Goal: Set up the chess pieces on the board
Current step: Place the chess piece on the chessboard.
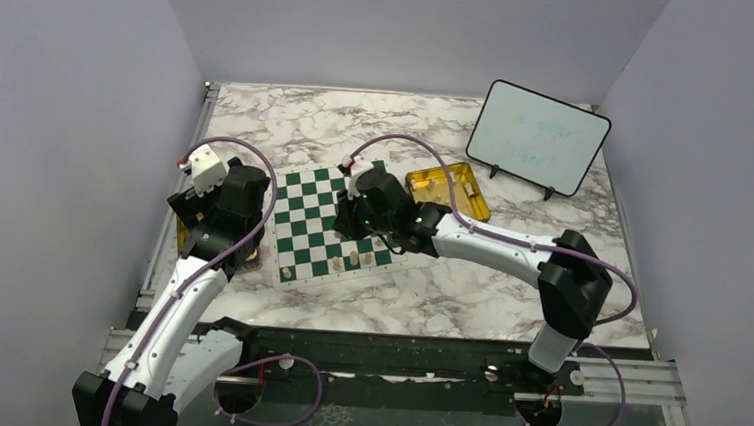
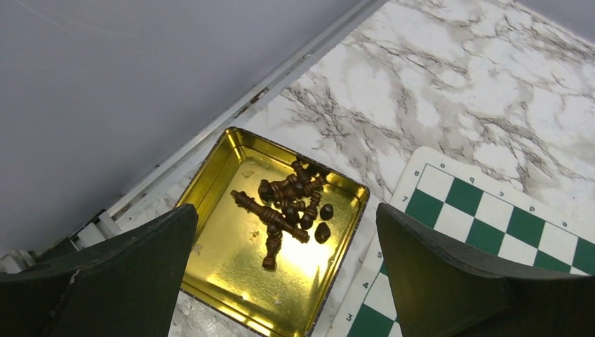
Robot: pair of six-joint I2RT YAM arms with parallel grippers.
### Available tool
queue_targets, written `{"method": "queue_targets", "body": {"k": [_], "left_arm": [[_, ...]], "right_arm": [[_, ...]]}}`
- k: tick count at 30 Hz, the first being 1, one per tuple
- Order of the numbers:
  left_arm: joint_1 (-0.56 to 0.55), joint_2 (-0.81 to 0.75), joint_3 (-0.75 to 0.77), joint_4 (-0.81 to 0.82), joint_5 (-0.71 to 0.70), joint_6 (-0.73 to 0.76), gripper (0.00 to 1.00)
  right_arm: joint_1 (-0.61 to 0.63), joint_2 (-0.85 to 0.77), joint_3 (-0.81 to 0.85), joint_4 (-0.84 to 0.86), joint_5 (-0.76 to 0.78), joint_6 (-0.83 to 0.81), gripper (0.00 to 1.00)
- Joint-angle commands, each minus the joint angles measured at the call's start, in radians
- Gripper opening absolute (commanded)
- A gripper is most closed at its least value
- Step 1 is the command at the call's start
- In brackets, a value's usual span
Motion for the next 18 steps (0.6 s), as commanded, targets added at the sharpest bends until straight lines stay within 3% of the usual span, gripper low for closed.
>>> {"method": "queue_targets", "body": {"k": [1, 6, 12, 18], "left_arm": [[0.007, -0.024, 0.037, -0.053, -0.123, -0.054, 0.99], [0.007, -0.031, 0.046, -0.076, -0.168, -0.081, 0.99], [0.007, -0.036, 0.087, -0.221, -0.297, -0.25, 0.99], [0.007, -0.037, 0.103, -0.278, -0.325, -0.321, 0.99]], "right_arm": [[0.067, 0.081, 0.09, -0.009, 0.072, -0.016, 0.15], [0.118, 0.157, 0.145, -0.025, 0.104, -0.031, 0.15], [0.155, 0.227, 0.18, -0.047, 0.14, -0.048, 0.14], [0.176, 0.28, 0.207, -0.062, 0.15, -0.046, 0.14]]}}
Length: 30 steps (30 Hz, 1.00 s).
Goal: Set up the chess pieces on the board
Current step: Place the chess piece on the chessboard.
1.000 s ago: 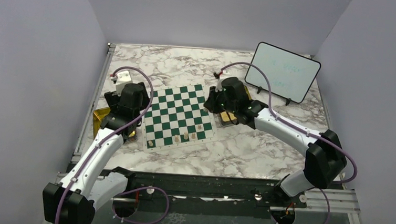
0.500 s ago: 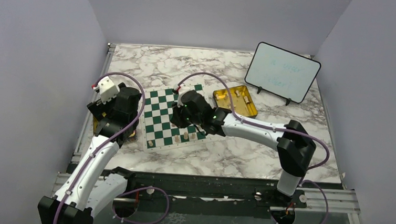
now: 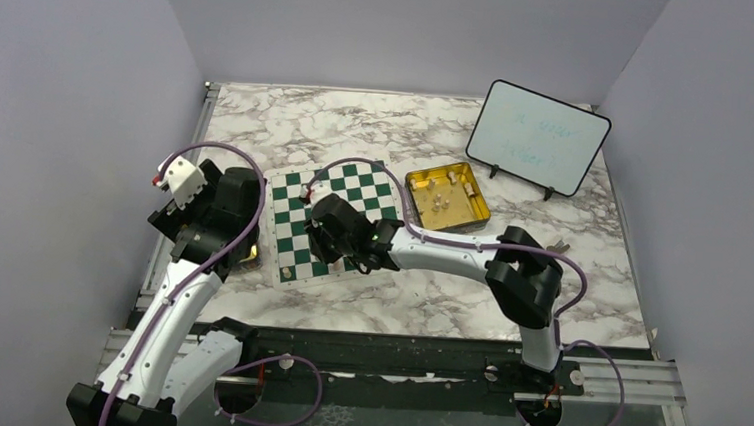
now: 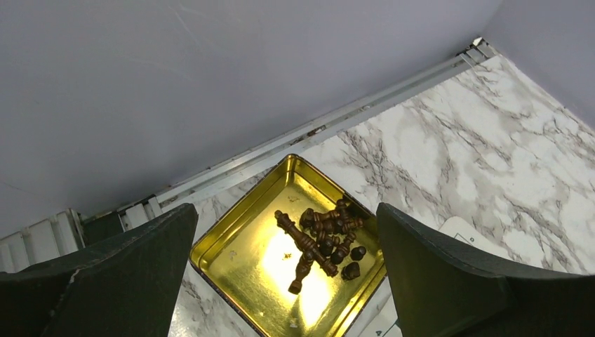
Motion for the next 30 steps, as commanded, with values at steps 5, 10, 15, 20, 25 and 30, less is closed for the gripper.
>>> {"method": "queue_targets", "body": {"k": [5, 10, 15, 20, 25, 30], "left_arm": [[0.006, -0.014, 0.038, -0.098, -0.084, -0.111, 0.99], [0.006, -0.017, 0.038, -0.098, -0.081, -0.112, 0.99], [0.006, -0.02, 0.038, -0.098, -0.081, -0.112, 0.99], [0.004, -0.023, 0.038, -0.098, -0.081, -0.113, 0.99], [0.004, -0.025, 0.038, -0.098, -0.08, -0.114, 0.99], [0.003, -0.025, 0.037, -0.097, -0.08, -0.116, 0.99]], "right_arm": [[0.025, 0.059, 0.04, -0.016, 0.047, -0.004, 0.14], [0.032, 0.084, 0.042, -0.014, 0.037, 0.001, 0.14], [0.04, 0.096, 0.048, -0.017, 0.043, 0.001, 0.14], [0.04, 0.109, 0.055, -0.025, 0.051, 0.0, 0.14], [0.042, 0.12, 0.063, -0.033, 0.058, -0.003, 0.14], [0.043, 0.13, 0.066, -0.034, 0.06, -0.005, 0.15]]}}
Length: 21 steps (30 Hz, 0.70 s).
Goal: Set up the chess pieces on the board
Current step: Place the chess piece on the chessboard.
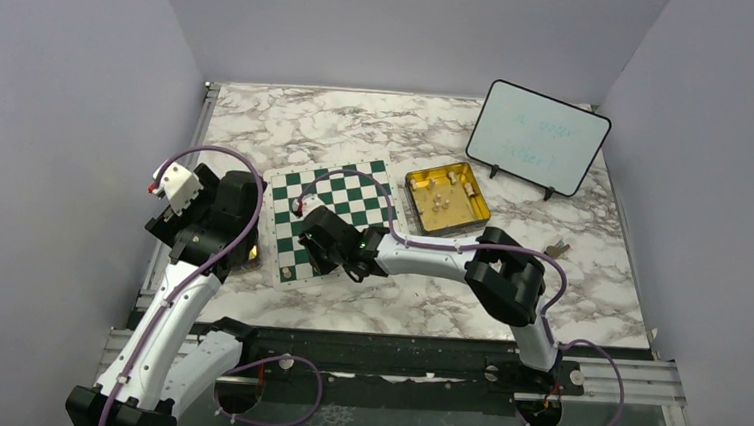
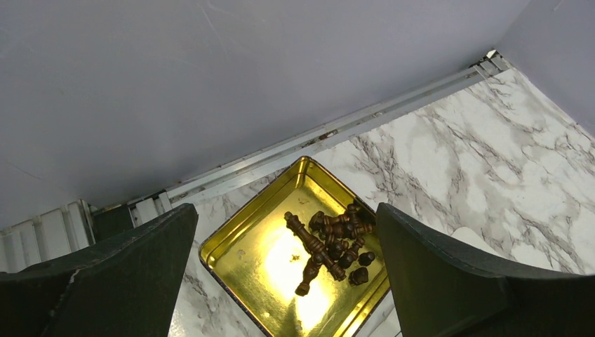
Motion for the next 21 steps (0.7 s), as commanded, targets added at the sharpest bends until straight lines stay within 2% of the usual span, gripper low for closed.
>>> {"method": "queue_targets", "body": {"k": [1, 21], "left_arm": [[0.003, -0.013, 0.03, -0.01, -0.031, -0.014, 0.99], [0.001, -0.014, 0.028, -0.01, -0.033, -0.015, 0.99]], "right_arm": [[0.012, 0.03, 0.035, -0.014, 0.033, -0.006, 0.15], [0.022, 0.039, 0.059, -0.062, 0.064, -0.016, 0.15]]}}
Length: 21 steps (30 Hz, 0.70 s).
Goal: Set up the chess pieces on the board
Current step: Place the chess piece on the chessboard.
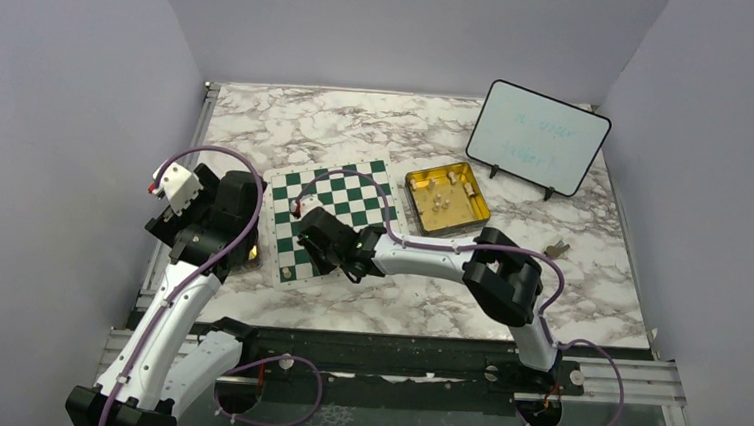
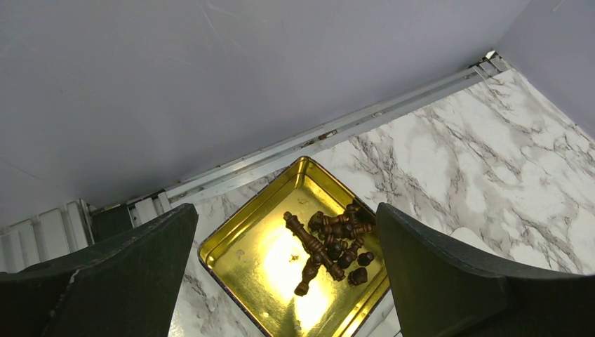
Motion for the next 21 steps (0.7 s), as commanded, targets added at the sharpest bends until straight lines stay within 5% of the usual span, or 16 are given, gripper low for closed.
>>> {"method": "queue_targets", "body": {"k": [1, 10, 21], "left_arm": [[0.001, -0.015, 0.028, -0.01, -0.033, -0.012, 0.99], [0.0, -0.014, 0.029, -0.01, -0.031, -0.011, 0.99], [0.0, -0.014, 0.03, -0.01, -0.031, -0.009, 0.99]], "right_arm": [[0.014, 0.026, 0.03, -0.022, 0.027, -0.014, 0.15], [0.017, 0.035, 0.032, -0.025, 0.035, -0.014, 0.34], [0.016, 0.006, 0.04, -0.009, 0.037, -0.012, 0.42]]}}
